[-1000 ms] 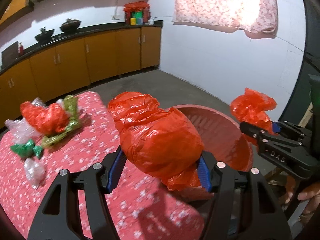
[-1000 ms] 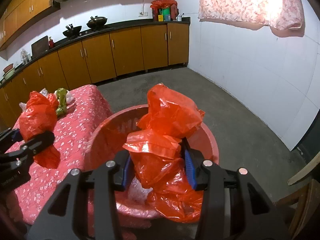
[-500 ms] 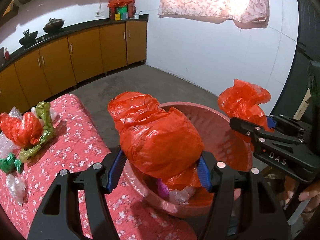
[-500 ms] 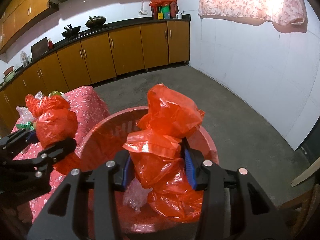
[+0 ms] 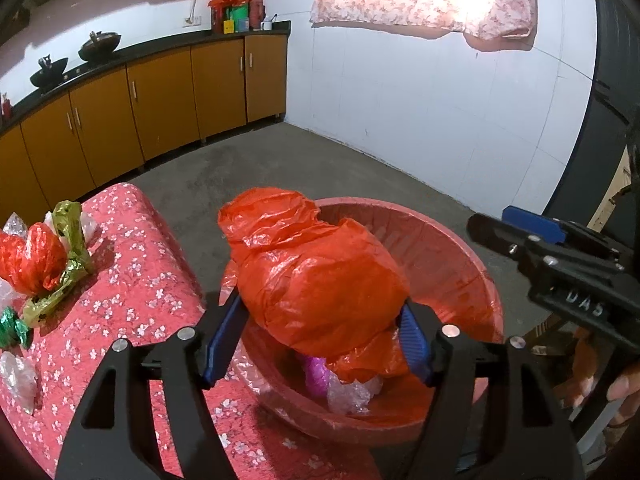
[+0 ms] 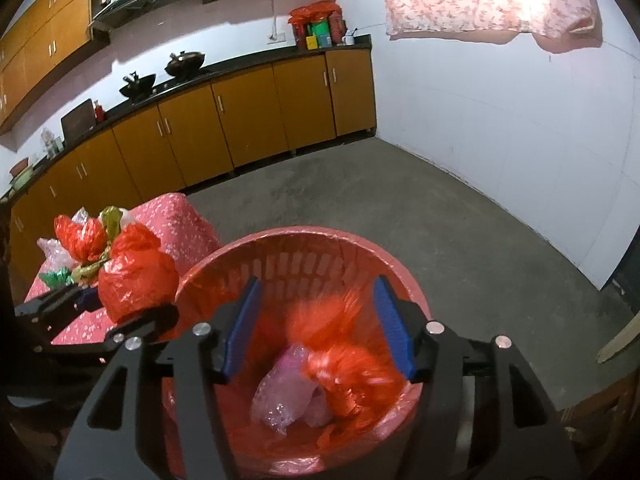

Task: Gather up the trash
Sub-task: 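Open the right tool over the basket while the left tool opens after it, then return to the table and grasp the clear plastic bag with the left tool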

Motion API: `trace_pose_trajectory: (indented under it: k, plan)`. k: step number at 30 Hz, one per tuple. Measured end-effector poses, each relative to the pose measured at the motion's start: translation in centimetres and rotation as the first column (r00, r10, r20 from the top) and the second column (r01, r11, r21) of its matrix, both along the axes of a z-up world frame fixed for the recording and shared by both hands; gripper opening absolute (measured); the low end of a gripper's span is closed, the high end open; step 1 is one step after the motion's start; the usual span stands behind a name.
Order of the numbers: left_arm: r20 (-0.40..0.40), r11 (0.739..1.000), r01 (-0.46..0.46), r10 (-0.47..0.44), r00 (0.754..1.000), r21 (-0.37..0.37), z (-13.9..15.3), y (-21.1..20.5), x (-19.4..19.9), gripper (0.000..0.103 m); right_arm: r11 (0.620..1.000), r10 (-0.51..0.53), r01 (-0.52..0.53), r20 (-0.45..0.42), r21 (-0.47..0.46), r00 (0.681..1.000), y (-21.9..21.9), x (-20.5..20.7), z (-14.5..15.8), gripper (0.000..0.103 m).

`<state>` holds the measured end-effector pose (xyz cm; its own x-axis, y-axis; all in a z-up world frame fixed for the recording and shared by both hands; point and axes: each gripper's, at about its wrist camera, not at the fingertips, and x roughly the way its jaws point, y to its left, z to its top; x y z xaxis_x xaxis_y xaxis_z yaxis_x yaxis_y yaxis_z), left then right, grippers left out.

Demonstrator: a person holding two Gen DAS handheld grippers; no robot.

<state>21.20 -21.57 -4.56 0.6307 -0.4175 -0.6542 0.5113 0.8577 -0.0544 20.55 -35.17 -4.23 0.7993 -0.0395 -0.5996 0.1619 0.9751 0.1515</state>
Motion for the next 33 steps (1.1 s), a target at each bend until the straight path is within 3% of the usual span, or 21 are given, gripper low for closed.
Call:
trace_pose_trajectory:
  k: [14, 23, 28, 33]
  plan:
    - [0.017, 1.000, -0.022, 0.022, 1.000, -0.016, 0.4, 0.1, -0.3, 0.076, 0.999, -0.047, 0.048, 0.013, -0.018, 0.999, -0.6, -1.2, 0.7, 0.057]
    - [0.087, 0.982, -0.187, 0.185, 0.979, 0.011, 1.3, 6.6, -1.3, 0.078, 0.999, 0.003, -0.002, 0.027, -0.045, 1.000, 2.1, -1.3, 1.5, 0.061]
    - [0.145, 0.929, -0.364, 0.352, 0.925, 0.068, 1.3, 13.5, -2.1, 0.079, 0.998, 0.058, -0.057, 0.020, -0.041, 0.998, 5.7, -0.5, 1.2, 0.063]
    - [0.161, 0.826, -0.551, 0.532, 0.832, 0.118, 0.3, 21.4, -1.3, 0.085, 0.991, 0.130, -0.130, 0.009, -0.027, 0.991, 10.6, 0.9, 0.6, 0.068]
